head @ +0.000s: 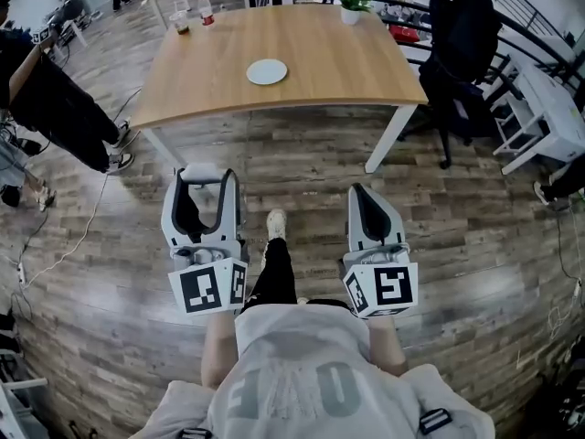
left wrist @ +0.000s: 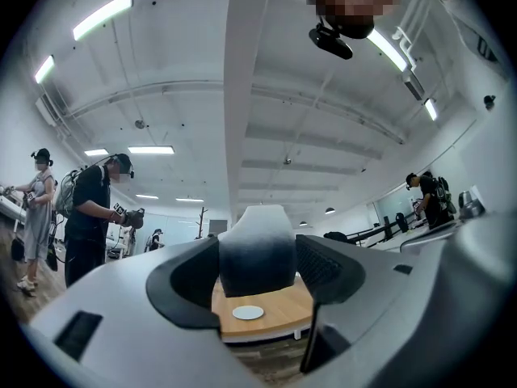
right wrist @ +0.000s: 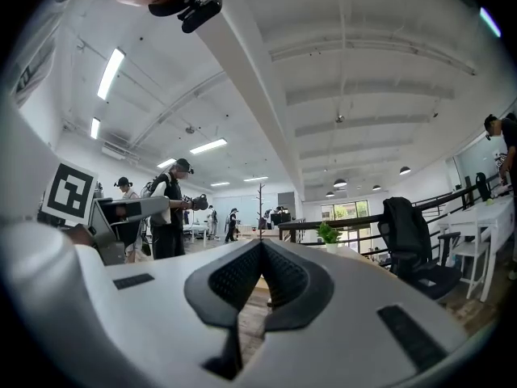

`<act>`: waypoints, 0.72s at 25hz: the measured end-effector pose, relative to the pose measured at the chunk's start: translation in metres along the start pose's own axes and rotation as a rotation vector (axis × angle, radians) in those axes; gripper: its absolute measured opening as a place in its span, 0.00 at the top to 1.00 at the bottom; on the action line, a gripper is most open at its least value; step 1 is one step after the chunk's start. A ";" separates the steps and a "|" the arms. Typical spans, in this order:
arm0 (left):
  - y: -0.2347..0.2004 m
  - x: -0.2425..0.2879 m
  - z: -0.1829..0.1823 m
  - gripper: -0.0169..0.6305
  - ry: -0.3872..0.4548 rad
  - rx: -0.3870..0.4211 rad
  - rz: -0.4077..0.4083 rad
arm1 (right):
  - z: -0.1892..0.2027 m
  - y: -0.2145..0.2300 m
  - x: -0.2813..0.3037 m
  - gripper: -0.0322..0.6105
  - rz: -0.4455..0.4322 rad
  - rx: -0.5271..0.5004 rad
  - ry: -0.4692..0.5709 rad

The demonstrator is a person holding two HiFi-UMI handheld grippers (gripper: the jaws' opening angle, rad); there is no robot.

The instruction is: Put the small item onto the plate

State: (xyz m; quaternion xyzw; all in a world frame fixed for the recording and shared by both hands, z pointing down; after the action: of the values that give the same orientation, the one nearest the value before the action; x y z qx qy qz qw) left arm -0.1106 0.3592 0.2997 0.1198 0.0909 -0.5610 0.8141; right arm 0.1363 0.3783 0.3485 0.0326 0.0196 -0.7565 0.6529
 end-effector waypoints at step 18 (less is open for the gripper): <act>-0.144 0.330 0.098 0.51 0.053 0.048 0.023 | -0.001 0.003 0.397 0.92 -0.113 -0.117 0.066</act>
State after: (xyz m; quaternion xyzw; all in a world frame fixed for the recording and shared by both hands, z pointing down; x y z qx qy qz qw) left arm -0.1268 -0.0137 0.2867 0.1551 0.0976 -0.5503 0.8146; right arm 0.0816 -0.0140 0.3177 0.0182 0.0869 -0.7882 0.6089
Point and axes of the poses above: the fingertips, and each gripper's own axes: x forward along the fingers, y to its right, z out of its underside, the point moved 5 cm from there along -x, backward along the fingers, and after that the axes turned 9 degrees about z, right-handed, at the moved point
